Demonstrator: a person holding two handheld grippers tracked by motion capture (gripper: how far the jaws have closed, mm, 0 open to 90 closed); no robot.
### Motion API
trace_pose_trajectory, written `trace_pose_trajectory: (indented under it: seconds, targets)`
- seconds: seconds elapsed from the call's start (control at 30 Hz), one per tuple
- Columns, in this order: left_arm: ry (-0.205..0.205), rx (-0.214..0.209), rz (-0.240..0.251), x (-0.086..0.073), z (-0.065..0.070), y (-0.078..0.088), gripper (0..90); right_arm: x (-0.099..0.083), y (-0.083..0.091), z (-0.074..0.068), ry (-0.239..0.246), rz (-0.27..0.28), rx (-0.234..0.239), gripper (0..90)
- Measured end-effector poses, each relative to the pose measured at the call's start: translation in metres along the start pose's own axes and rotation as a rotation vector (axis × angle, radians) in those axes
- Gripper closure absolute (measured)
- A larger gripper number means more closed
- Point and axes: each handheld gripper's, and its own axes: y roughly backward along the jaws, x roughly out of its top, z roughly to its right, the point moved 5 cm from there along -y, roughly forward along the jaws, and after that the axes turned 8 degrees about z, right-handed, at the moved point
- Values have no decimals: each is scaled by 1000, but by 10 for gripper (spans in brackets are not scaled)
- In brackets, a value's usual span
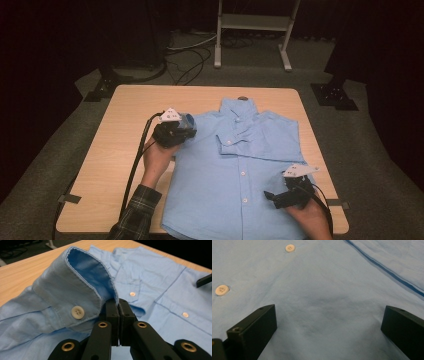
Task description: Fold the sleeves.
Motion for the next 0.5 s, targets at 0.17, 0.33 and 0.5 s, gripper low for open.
trace_pose_trajectory:
  seconds: [0.17, 0.33, 0.5]
  targets:
    - [-5, -26, 3, 6, 7, -10, 885, 0, 0, 0, 0, 0, 0, 0]
    - [-9, -59, 24, 14, 15, -19, 886, 0, 0, 0, -2, -1, 0, 0]
    - [-23, -88, 25, 24, 26, -31, 886, 0, 0, 0, -2, -1, 0, 0]
